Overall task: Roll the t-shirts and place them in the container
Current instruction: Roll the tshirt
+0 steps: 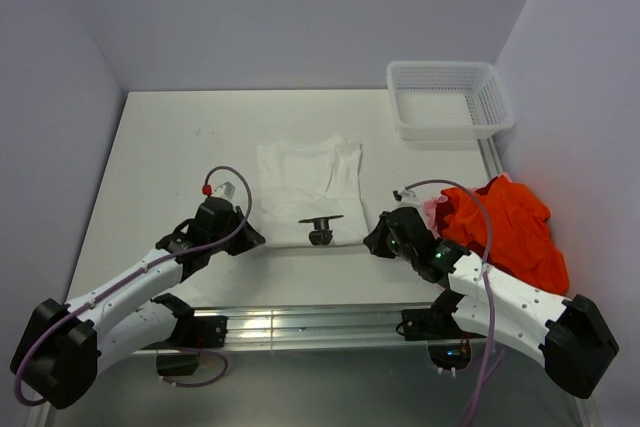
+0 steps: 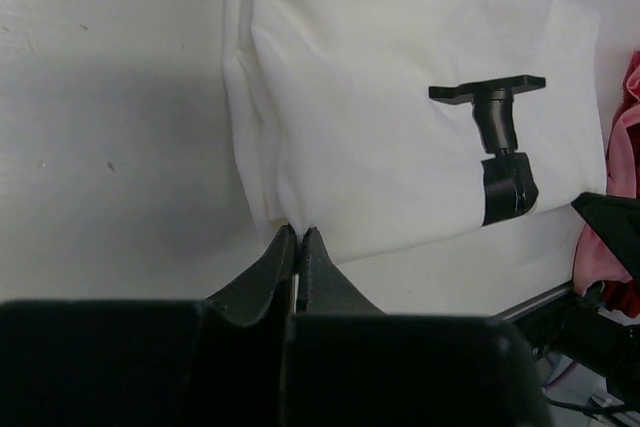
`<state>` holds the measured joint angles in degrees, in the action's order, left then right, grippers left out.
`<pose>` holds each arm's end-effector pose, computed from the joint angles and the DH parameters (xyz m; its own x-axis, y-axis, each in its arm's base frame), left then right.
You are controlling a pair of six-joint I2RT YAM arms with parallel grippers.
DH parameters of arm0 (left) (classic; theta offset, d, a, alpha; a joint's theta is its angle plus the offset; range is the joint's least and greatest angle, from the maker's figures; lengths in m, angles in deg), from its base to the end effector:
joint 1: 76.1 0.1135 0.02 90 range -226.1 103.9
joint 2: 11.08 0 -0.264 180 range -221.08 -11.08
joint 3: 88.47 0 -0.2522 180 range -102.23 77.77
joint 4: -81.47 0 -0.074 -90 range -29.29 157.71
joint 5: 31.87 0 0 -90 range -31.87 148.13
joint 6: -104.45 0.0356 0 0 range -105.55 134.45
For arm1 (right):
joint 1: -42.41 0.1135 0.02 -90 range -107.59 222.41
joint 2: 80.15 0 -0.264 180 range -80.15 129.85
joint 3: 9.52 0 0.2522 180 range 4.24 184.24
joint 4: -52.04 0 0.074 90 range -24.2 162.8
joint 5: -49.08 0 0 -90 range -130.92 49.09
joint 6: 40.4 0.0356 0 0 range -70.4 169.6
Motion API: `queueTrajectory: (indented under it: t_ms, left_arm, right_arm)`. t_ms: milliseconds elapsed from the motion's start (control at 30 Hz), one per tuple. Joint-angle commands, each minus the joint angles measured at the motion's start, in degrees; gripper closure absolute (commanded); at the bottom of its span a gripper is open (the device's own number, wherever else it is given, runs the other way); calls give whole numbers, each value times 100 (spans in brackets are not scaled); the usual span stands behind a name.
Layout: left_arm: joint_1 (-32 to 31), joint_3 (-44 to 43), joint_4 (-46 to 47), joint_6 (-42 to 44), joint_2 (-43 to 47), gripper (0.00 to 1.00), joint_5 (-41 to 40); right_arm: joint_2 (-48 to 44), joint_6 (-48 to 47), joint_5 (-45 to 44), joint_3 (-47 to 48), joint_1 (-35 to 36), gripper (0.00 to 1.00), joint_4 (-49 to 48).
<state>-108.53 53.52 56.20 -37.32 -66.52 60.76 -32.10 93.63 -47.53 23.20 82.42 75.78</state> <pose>0.1607 -0.1040 0.1811 -0.7974 -0.4231 -0.4303 -0.1005 0.7963 -0.5966 0.1341 0.1072 0.1742 -0.7434 0.2774 -0.6086 -0.0744 0.8700 0.4874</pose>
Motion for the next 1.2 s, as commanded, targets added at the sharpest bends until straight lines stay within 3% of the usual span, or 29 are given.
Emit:
queueTrajectory:
  t_ms: [0, 200, 633, 1167]
  left_arm:
    - [131, -246, -114, 35, 209, 100, 431]
    - [236, -800, -764, 97, 297, 100, 484]
    - [1106, -1951, -1486, 667, -555, 100, 1072]
    - [1933, -2865, -1266, 1090, -2093, 100, 1758]
  right_arm:
    - [125, -193, 2, 642, 24, 100, 679]
    - [195, -544, 20, 1292, 33, 100, 1137]
    - [1171, -1081, 397, 2718, -256, 100, 1683]
    - [2348, -1458, 1153, 3561, -1171, 100, 1613]
